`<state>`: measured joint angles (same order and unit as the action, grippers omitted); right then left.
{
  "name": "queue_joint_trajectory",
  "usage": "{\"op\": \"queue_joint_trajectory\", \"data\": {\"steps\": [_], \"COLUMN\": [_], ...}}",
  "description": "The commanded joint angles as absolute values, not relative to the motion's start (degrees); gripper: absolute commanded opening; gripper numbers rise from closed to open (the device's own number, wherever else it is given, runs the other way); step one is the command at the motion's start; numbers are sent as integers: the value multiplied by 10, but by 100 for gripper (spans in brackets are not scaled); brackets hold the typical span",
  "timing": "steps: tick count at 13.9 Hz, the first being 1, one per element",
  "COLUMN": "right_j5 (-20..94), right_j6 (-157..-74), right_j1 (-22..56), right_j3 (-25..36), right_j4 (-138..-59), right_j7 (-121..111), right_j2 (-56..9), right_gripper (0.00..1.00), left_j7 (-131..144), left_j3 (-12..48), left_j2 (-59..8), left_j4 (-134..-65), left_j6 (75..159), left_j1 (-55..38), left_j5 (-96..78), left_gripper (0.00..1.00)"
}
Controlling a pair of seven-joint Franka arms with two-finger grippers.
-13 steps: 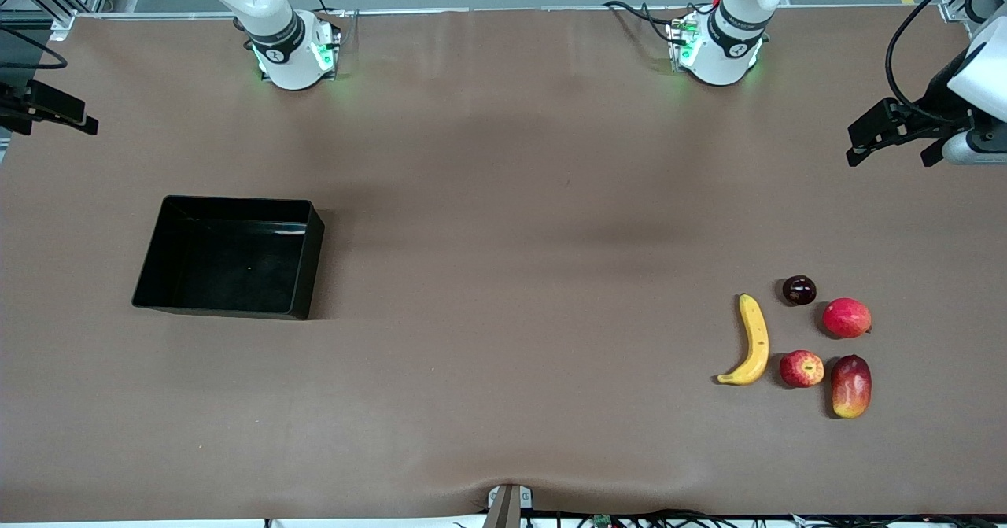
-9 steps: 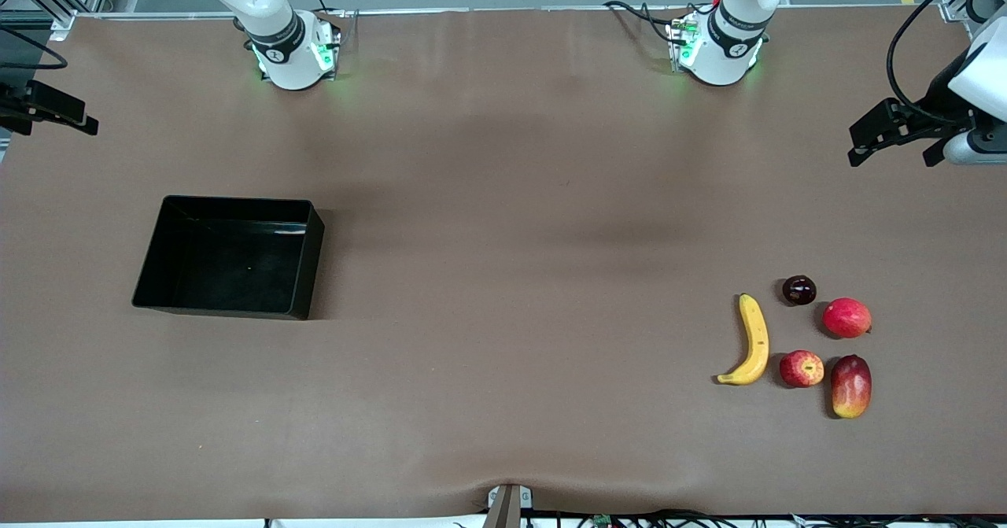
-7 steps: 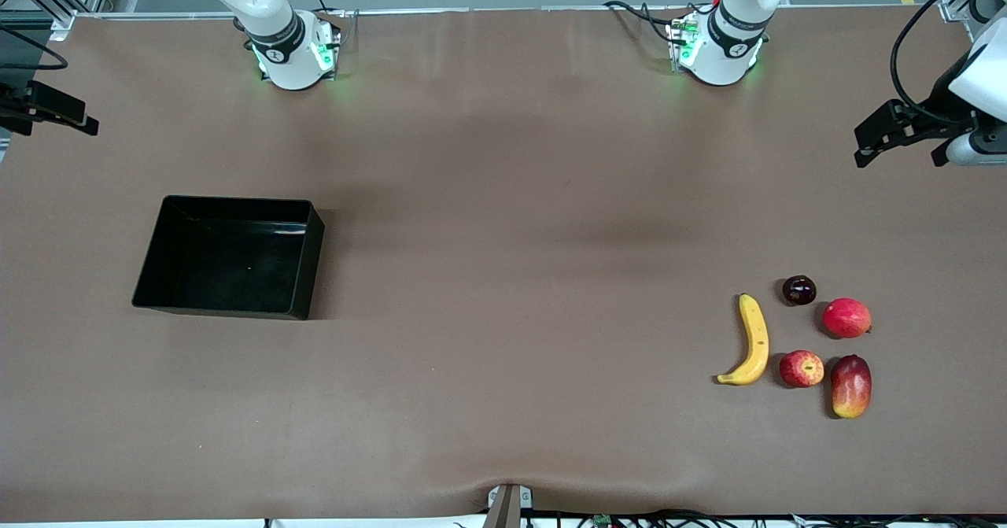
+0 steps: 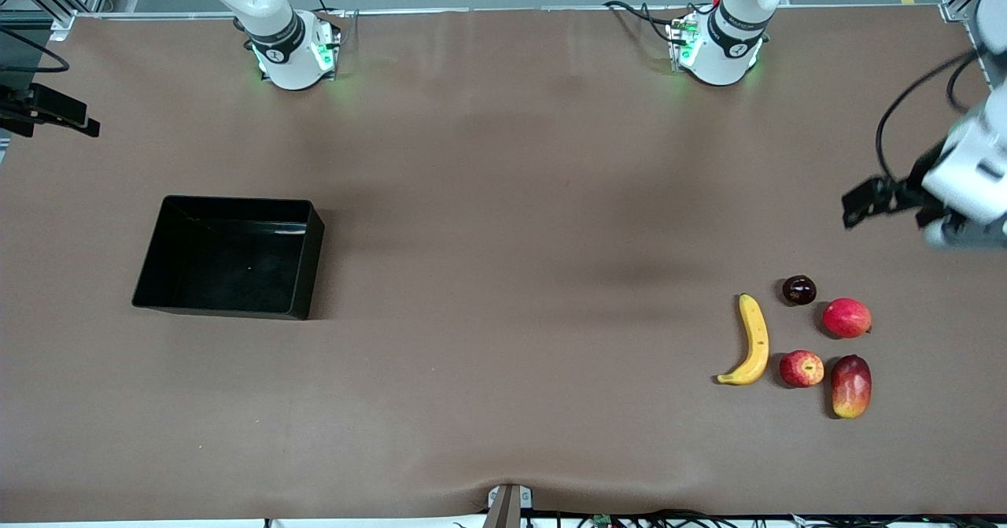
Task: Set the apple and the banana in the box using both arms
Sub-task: 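Reach the left gripper down toward the small red apple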
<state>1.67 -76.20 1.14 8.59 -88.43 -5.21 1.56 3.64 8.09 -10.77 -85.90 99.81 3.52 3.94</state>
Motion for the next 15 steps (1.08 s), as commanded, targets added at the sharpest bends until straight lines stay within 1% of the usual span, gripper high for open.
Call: {"op": "queue_joint_trajectory", "data": {"steps": [1,5,7,11,13,15], "right_j5": [16,15,16,15,15,9], "right_j6": [-764,-761,-761,-759,-759,-761], "right_j1": [11,9,8,12,9,8], "right_j3": [86,87,87,87,87,87], "right_j4": [-885,-876,-876,-867,-864,-867], "right_j7": [-45,-46,-47,-49,-49,-51], "right_j2": [14,-17,-30,-75,-86,-116], "right_gripper": [100,100,100,100,100,100], "left_j7": [30,28,28,-10,-13,-15], "left_j3": [83,83,83,83,79,59], "left_j2": [-169,-242,-274,-342,-370,-397], "left_j4": [-833,-833,-832,-829,-823,-801], "left_j6": [1058,1171,1202,1299,1331,1333], "left_j1": [39,52,53,57,57,51], "left_j5": [51,81,93,98,99,102], "left_gripper": [100,100,100,100,100,100]}}
